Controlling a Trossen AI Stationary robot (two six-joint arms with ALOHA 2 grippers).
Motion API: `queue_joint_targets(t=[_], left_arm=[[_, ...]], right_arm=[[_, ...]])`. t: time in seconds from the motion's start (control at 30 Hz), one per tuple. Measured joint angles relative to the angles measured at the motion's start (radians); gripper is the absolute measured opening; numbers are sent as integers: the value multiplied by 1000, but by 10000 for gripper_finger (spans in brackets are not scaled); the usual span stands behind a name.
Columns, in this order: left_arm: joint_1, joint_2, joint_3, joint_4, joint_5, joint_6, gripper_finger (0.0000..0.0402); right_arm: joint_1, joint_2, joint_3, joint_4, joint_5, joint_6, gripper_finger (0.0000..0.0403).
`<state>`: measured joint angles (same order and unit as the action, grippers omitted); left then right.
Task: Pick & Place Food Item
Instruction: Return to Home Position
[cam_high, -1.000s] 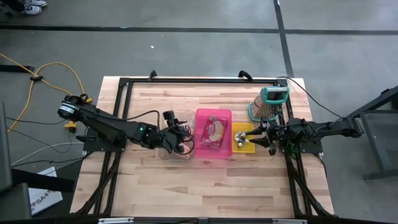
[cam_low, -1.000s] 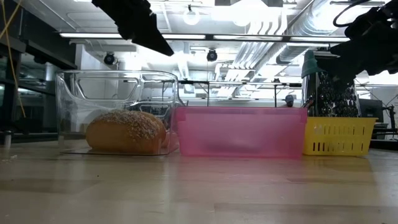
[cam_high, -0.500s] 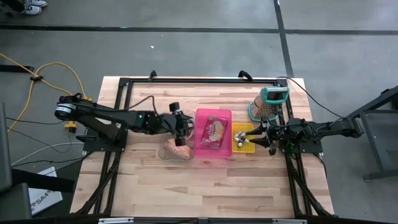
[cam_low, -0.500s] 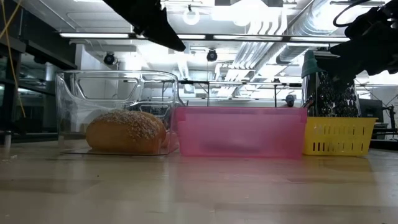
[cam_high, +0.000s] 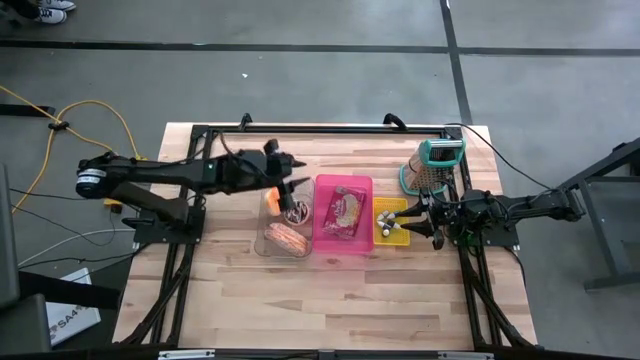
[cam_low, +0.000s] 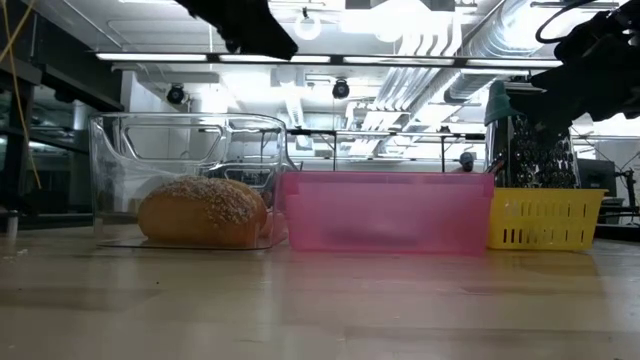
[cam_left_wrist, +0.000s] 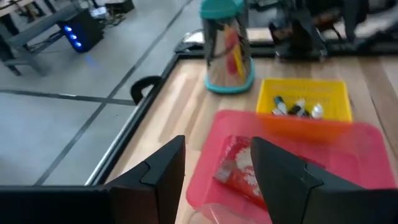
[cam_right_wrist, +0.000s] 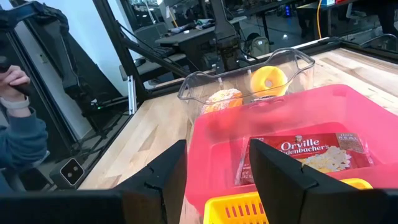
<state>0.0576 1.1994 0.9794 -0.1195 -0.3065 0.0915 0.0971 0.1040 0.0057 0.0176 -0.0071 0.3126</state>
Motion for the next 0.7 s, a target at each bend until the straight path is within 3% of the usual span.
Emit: queue_joint_targets(t=[0.17,0.4,0.5,0.7], left_arm=[[44,-55,0,-2,29,-68,175],[109,-105,0,-55,193,-17,175],[122,-105,0,-56,245,-65,175],[158,-105,-2,-94,255,-126,175]], right_arm=[[0,0,0,0,0,0,162],[0,0,0,0,0,0,162],[0,0,0,0,0,0,162],[0,0,0,0,0,0,162]])
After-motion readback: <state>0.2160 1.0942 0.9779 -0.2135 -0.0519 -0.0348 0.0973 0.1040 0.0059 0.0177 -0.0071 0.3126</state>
